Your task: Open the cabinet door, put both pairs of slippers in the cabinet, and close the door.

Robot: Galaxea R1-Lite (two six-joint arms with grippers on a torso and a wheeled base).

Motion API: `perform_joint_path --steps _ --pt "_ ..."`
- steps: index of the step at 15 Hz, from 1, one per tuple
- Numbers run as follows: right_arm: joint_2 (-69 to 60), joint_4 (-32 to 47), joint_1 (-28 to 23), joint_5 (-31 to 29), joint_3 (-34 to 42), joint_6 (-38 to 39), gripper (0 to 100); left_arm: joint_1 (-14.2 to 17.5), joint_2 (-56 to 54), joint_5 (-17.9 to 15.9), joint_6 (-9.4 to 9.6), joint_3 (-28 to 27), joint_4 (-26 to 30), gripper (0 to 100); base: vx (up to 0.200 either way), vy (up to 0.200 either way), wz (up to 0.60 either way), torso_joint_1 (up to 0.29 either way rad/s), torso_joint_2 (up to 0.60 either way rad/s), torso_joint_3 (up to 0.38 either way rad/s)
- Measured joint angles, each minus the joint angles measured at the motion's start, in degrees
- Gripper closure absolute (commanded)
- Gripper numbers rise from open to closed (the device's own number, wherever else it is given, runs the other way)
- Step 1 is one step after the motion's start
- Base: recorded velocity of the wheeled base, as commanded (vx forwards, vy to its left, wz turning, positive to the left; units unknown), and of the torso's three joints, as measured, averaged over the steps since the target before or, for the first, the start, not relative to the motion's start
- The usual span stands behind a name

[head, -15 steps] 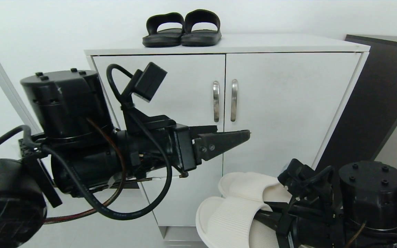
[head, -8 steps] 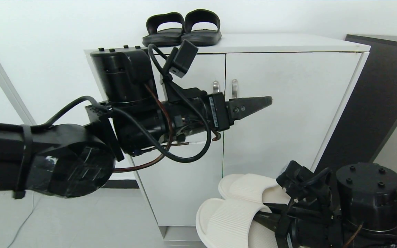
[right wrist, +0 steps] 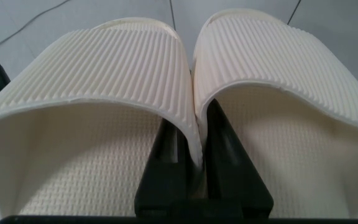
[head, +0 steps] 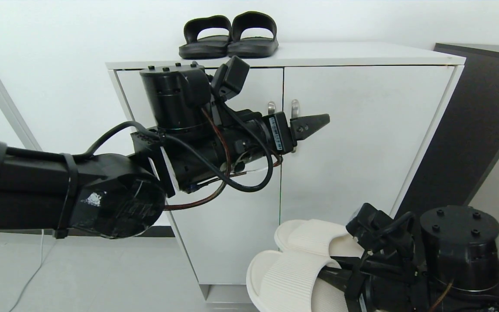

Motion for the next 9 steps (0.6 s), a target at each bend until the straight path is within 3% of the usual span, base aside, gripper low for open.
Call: perform_joint_path --steps 9 --pt "0.01 0.0 0.02 0.0 0.23 -0.02 100 1.57 4.22 -0.11 0.0 -3.62 0.52 0 0.0 0.0 0.0 0.0 0.0 0.0"
